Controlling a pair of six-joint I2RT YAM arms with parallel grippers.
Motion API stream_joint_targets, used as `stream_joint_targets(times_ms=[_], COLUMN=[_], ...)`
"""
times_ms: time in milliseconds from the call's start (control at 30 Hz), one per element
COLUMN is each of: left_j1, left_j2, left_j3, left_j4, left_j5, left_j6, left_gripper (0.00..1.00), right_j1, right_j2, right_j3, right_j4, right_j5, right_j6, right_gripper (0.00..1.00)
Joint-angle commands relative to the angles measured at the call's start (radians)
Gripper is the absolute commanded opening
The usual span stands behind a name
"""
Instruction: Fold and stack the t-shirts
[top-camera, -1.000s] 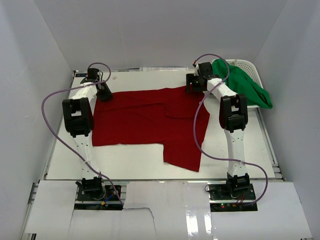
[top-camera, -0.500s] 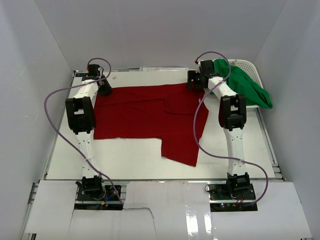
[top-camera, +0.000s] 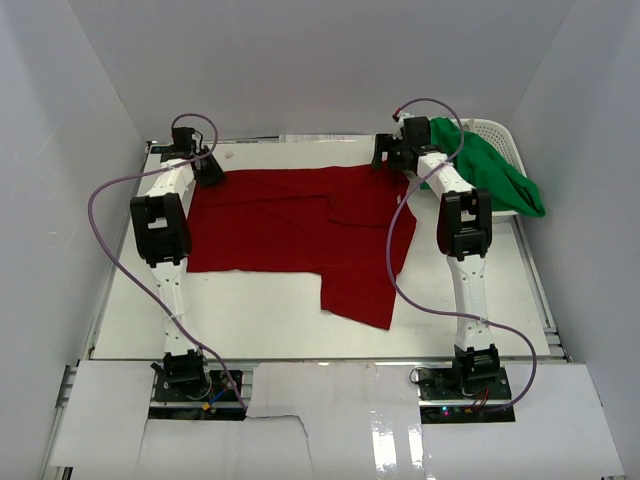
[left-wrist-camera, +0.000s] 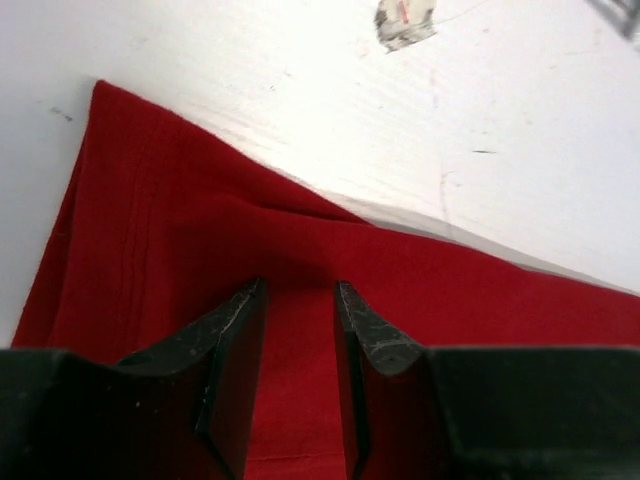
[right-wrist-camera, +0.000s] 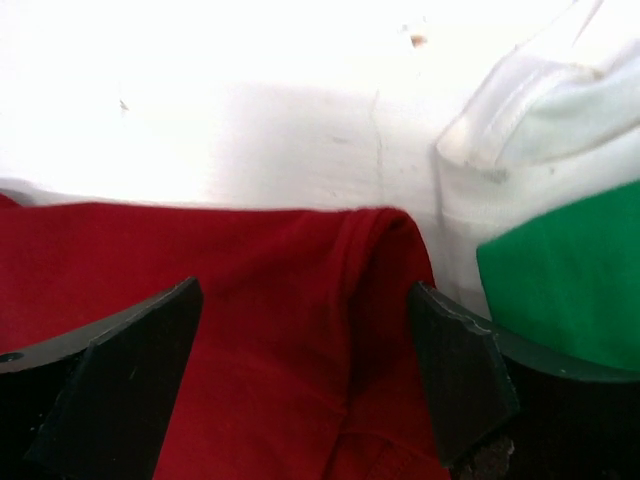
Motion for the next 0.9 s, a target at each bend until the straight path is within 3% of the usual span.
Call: stream_joint_targets(times_ms=[0, 167, 300, 433, 467, 567, 700, 867], left_j1=[0.02, 0.021, 0.02, 0.02, 0.021, 0.021, 0.021, 0.02], left_j2=[-0.016, -0.134, -0.319, -0.617, -0.745, -0.977, -1.154, -1.301], left_j3=[0.071, 0.163, 0.111, -0.2, -0.345, -0.593, -0.743, -0.921], left_j4=[0.071, 0.154, 0.173, 0.248, 0.28, 0.32, 0.222, 0.135], left_j5=[0.128, 0.11, 0.096, 0.08, 0.067, 0.038, -0.025, -0.003], left_j6=[-0.054, -0.055, -0.047, -0.044, -0.023, 0.002, 0.022, -0.007], left_gripper=[0.43, 0.45, 0.45, 0.44, 0.45, 0.52, 0.57, 0.56], right_j1=[-0.008, -0.008, 0.004, 0.077, 0.094, 0.165, 0.212, 0.284], right_j2=[-0.036, -0.163, -0.368, -0.654, -0.7, -0.856, -1.019, -1.258], right_j3=[0.073, 0.091, -0.084, -0.349, -0.391, -0.537, -0.687, -0.97], right_j4=[0.114, 0.131, 0.194, 0.174, 0.163, 0.105, -0.056, -0.078], right_j5=[-0.05, -0.075, -0.087, -0.011, 0.038, 0.118, 0.164, 0.183], right_j6=[0.017, -0.028, -0.078, -0.149, -0.159, -0.179, -0.057, 0.047], right_gripper=[0.9, 0.91, 0.91, 0.91, 0.91, 0.92, 0.9, 0.89])
